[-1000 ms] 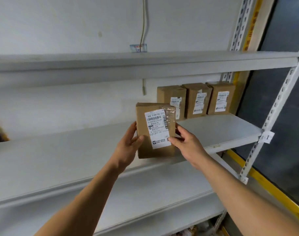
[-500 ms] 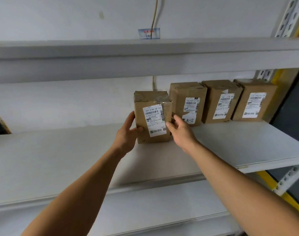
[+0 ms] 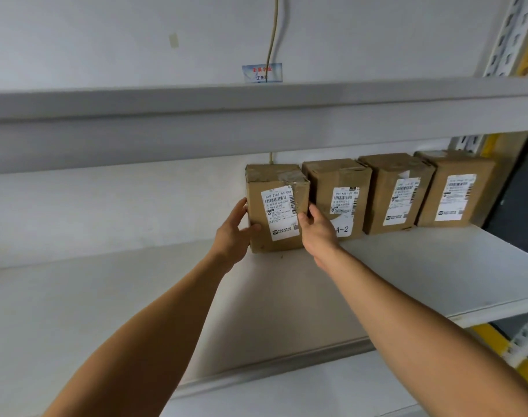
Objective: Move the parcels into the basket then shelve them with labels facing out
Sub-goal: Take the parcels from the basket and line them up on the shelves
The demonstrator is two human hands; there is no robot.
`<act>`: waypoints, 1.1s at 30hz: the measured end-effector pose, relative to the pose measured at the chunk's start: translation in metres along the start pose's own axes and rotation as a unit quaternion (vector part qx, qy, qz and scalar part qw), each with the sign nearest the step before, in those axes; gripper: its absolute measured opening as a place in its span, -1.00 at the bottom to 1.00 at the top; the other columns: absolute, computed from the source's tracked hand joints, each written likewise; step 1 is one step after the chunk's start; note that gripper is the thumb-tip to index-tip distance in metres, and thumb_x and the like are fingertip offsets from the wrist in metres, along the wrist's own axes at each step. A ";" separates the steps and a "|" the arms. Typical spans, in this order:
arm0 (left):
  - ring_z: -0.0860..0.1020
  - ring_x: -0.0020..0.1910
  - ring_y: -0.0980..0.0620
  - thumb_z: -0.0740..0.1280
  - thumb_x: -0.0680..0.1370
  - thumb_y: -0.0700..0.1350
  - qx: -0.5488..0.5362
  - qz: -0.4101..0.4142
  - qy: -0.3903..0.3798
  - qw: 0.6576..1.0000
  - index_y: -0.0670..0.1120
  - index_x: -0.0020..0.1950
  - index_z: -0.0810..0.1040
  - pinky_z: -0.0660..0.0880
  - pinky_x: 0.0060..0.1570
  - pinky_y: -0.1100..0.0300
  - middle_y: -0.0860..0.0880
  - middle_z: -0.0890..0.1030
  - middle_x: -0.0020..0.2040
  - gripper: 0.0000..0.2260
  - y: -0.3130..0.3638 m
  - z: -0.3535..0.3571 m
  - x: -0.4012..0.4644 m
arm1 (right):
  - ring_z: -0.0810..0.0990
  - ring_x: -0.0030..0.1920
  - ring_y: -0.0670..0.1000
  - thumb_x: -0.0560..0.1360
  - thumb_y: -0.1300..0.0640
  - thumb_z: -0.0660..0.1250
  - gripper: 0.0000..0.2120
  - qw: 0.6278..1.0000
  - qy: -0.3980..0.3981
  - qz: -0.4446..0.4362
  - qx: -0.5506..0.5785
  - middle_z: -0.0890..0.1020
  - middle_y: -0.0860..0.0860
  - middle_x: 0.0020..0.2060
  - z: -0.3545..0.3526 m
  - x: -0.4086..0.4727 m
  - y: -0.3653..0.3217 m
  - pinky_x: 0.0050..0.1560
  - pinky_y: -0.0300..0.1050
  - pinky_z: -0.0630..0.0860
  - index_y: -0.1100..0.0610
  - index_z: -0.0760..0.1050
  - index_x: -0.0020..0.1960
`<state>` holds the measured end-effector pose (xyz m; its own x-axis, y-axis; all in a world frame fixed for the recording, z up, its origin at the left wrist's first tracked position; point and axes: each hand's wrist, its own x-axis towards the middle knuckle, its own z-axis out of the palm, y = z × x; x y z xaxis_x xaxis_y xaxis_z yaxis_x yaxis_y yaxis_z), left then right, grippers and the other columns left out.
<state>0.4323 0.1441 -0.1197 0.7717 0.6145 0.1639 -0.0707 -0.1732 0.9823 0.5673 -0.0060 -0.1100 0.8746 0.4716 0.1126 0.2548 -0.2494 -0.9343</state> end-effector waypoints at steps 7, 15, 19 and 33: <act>0.69 0.21 -0.09 0.36 0.63 -0.34 -0.004 0.009 0.008 1.000 0.31 0.50 0.47 0.66 0.17 -0.18 0.29 0.64 0.27 -0.38 -0.010 0.002 0.007 | 0.48 0.45 0.12 0.78 -0.05 0.09 -0.54 1.000 0.012 -0.002 0.000 0.48 0.03 0.52 0.008 0.010 0.008 0.22 -0.17 0.34 -0.07 0.23 0.67; 0.68 0.21 0.05 0.42 0.63 -0.19 0.047 0.002 0.033 0.998 0.47 0.48 0.38 0.61 0.28 -0.19 0.30 0.55 0.39 -0.36 -0.003 0.002 0.002 | 0.41 0.53 0.12 0.76 -0.09 0.12 -0.49 1.000 -0.007 0.001 0.005 0.39 0.01 0.59 0.001 0.006 0.004 0.42 -0.06 0.35 -0.05 0.19 0.68; 0.55 0.42 -0.10 0.45 0.65 -0.07 0.084 -0.047 0.077 0.992 0.17 0.69 0.20 0.52 0.40 -0.19 0.02 0.38 0.62 -0.32 0.007 0.006 -0.009 | 0.42 0.54 0.04 0.71 -0.12 0.25 -0.42 0.999 -0.041 -0.004 0.029 0.42 0.03 0.57 -0.008 0.001 0.006 0.46 -0.07 0.35 -0.02 0.22 0.67; 0.61 0.34 -0.02 0.42 0.66 0.04 0.250 0.001 0.078 0.965 -0.07 0.48 0.55 0.52 0.32 0.13 -0.01 0.64 0.39 -0.58 0.027 0.022 -0.112 | 0.61 0.34 0.02 0.66 0.05 0.38 -0.58 0.990 -0.055 -0.106 -0.081 0.63 0.04 0.34 -0.081 -0.094 0.033 0.37 -0.09 0.50 0.09 0.49 0.49</act>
<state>0.3578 0.0540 -0.1130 0.6644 0.7154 0.2163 0.2716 -0.5008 0.8218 0.5274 -0.1272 -0.1241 0.7460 0.6155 0.2542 0.4981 -0.2623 -0.8265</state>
